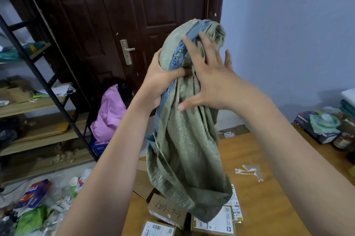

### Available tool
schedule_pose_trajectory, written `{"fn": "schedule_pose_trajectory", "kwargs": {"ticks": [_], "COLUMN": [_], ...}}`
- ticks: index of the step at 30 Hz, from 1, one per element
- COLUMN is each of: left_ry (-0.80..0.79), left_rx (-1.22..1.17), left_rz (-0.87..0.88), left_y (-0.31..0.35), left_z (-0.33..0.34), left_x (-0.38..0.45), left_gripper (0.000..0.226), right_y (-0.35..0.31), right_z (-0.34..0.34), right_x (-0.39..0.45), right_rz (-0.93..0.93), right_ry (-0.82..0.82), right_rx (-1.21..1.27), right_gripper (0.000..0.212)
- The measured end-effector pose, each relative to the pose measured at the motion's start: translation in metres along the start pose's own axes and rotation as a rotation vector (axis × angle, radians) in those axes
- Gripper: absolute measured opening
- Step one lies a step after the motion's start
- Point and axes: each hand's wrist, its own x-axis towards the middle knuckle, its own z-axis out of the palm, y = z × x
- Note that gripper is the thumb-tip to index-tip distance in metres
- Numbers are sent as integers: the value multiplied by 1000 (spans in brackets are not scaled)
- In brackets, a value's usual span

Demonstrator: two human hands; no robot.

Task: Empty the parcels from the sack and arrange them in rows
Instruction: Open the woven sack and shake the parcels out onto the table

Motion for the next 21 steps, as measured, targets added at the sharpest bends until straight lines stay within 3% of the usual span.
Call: {"fn": "schedule_pose_trajectory", "kwargs": {"ticks": [3,7,12,15,18,21], "left_ry": [-45,-134,-205,-226,-242,-223], "left_rx": [-6,10,43,138,309,364], "left_rz": [-28,-62,-63,-29,12,14], "left_y": [4,14,11,3,-9,-27], "left_z": [-1,-1,-8,-11,-16,-20], "left_x": [0,-8,-16,-17,-20,-27], "left_gripper": [76,60,54,81,116,126], "right_y": [2,9,23,26,31,35], "right_z": [12,19,20,21,20,20], "right_x": [4,14,18,21,22,22], "right_rz": [29,117,187,236,317,407], "right_ry": [31,233,264,278,320,333], "right_rx": [-41,-72,58,169,281,471], "right_gripper": [151,116,85,65,30,16]}}
